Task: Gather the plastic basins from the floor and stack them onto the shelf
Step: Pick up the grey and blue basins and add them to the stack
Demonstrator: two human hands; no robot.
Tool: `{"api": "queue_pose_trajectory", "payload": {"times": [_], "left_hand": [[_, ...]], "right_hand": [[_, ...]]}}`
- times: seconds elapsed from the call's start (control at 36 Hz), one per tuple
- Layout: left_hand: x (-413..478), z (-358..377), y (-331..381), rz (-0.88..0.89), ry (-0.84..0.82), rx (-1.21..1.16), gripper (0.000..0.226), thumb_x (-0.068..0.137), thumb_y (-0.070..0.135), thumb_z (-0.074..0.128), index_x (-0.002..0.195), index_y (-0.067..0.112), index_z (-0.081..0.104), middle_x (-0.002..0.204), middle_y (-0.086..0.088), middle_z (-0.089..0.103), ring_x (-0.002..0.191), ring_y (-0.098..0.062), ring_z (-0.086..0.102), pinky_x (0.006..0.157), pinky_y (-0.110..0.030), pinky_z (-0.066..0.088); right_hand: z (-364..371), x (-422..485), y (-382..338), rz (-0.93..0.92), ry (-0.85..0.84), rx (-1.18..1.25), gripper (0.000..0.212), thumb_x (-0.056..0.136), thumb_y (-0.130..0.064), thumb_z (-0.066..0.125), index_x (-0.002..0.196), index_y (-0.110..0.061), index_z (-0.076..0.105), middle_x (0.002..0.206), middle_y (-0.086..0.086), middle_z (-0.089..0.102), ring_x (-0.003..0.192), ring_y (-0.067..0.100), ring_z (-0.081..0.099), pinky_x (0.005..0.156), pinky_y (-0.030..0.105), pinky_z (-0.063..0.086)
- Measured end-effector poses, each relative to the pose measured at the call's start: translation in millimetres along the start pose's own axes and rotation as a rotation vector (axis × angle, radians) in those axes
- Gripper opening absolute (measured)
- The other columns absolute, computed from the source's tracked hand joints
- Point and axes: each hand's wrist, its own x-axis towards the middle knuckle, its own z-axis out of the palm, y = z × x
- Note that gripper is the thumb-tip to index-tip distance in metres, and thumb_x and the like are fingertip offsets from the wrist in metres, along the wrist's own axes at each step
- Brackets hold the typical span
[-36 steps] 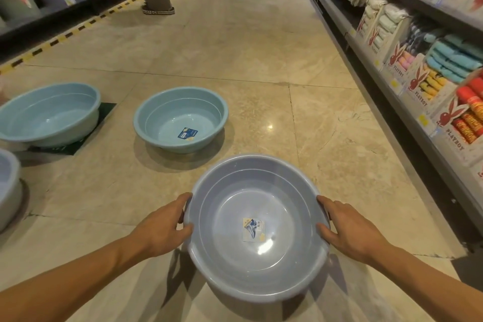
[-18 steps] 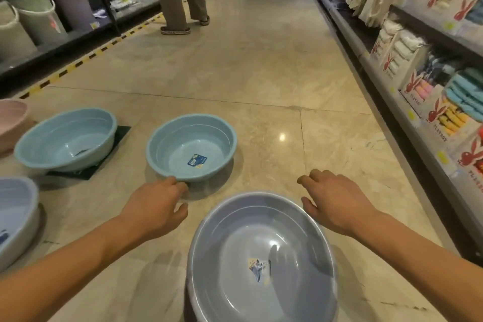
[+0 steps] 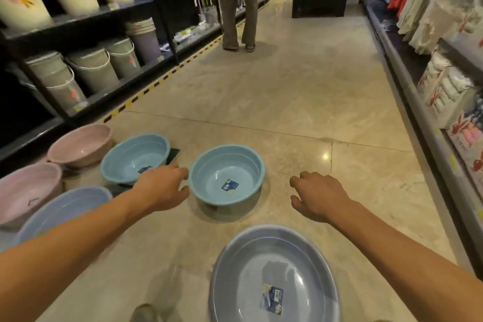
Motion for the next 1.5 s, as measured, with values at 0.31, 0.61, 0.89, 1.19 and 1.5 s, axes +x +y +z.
{"api": "queue_pose_trajectory", "payload": {"times": [0.31, 0.61, 0.89, 1.19, 1.5], "left_hand": [[65, 27, -37, -0.032, 0.027, -0.136, 0.046, 0.095, 0.043, 0.049, 0.137, 0.024, 0.049, 0.13, -0.002, 0.057, 0.108, -0.021, 0.061, 0.087, -0.036, 0.05], [172, 110, -86, 0.023, -0.018, -0.159, 0.048, 0.094, 0.045, 0.047, 0.137, 0.022, 0.046, 0.126, -0.007, 0.058, 0.106, -0.027, 0.061, 0.083, -0.039, 0.052], [258, 199, -114, -0.073, -0.12, -0.363, 0.065, 0.094, 0.044, 0.049, 0.151, 0.028, 0.023, 0.131, -0.013, 0.055, 0.11, -0.032, 0.06, 0.087, -0.04, 0.05], [273, 250, -107, -0.062, -0.176, -0.637, 0.069, 0.096, 0.032, 0.056, 0.154, 0.029, 0.019, 0.129, -0.004, 0.061, 0.093, -0.014, 0.056, 0.081, -0.028, 0.047], [247, 224, -122, -0.147, -0.114, -0.904, 0.082, 0.084, 0.033, 0.075, 0.151, 0.037, 0.028, 0.099, 0.004, 0.059, 0.085, -0.012, 0.063, 0.07, -0.027, 0.049]], "right_hand": [[6, 51, -15, 0.072, -0.07, -0.025, 0.039, 0.102, -0.039, 0.041, 0.133, -0.018, 0.05, 0.122, 0.007, 0.058, 0.109, 0.029, 0.059, 0.071, 0.033, 0.037], [72, 174, -41, 0.072, -0.142, -0.035, 0.039, 0.101, -0.04, 0.041, 0.134, -0.02, 0.048, 0.122, 0.005, 0.058, 0.11, 0.027, 0.059, 0.074, 0.035, 0.04], [156, 259, -48, 0.229, -0.202, 0.163, 0.048, 0.1, -0.047, 0.04, 0.143, -0.026, 0.039, 0.12, 0.004, 0.06, 0.105, 0.026, 0.062, 0.081, 0.039, 0.053], [216, 275, -46, 0.372, -0.159, 0.462, 0.076, 0.096, -0.046, 0.053, 0.157, -0.026, 0.012, 0.119, 0.01, 0.058, 0.096, 0.028, 0.062, 0.078, 0.041, 0.056], [186, 240, -31, 0.386, 0.096, 0.818, 0.071, 0.085, -0.025, 0.072, 0.15, -0.015, 0.044, 0.089, -0.009, 0.055, 0.072, 0.003, 0.055, 0.06, 0.012, 0.036]]}}
